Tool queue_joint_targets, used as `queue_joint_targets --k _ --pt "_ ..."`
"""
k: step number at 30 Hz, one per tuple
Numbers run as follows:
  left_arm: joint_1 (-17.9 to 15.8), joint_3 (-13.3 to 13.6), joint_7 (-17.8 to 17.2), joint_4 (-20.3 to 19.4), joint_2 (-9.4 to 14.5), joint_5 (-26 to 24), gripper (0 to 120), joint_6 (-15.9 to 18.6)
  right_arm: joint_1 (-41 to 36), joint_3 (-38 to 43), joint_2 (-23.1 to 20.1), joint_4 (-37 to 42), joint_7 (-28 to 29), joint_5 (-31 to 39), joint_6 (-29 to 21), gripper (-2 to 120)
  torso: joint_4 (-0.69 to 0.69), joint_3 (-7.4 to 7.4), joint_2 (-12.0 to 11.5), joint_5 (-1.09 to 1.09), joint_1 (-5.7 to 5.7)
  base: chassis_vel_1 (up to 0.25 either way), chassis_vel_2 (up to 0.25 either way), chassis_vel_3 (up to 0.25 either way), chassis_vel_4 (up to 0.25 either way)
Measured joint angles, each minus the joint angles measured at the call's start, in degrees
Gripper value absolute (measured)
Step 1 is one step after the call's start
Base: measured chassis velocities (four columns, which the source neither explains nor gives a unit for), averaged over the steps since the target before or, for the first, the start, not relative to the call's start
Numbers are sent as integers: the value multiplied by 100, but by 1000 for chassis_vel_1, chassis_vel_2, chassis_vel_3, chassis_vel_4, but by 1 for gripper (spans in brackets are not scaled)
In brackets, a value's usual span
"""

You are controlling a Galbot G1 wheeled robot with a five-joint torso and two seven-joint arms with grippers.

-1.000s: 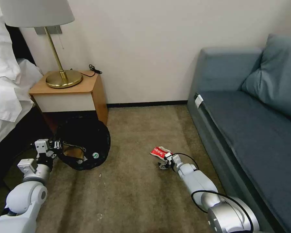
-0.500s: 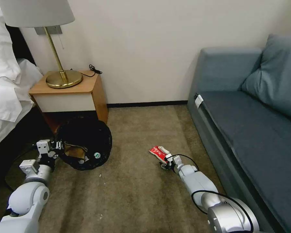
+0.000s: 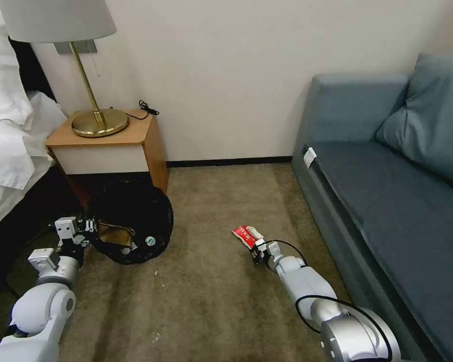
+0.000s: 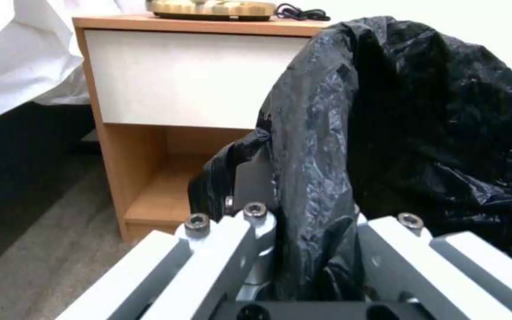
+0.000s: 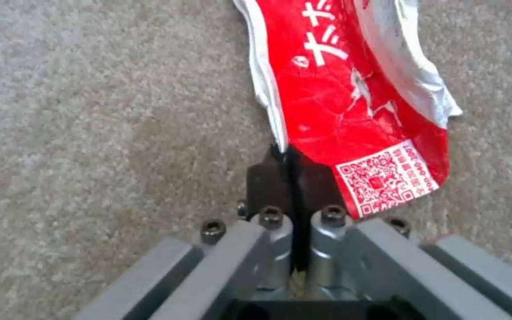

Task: Pick up the trash bin, then pick up the garbage on the floor and place it into the trash bin.

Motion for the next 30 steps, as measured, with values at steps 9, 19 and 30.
queue_joint_targets --k 9,19,30 --pt "-9 12 -9 -48 -1 -19 4 0 -30 53 -25 40 -58 22 0 0 -1 0 0 0 0 0 0 0 0" --pt "86 -14 -18 -112 -2 -21 4 0 -155 -36 -135 324 -140 205 -6 0 -2 1 0 0 0 0 0 0 0" --pt "66 -16 -42 -128 -17 -27 4 0 -428 -454 -367 1145 -267 794 -31 0 -1 1 0 0 0 0 0 0 0"
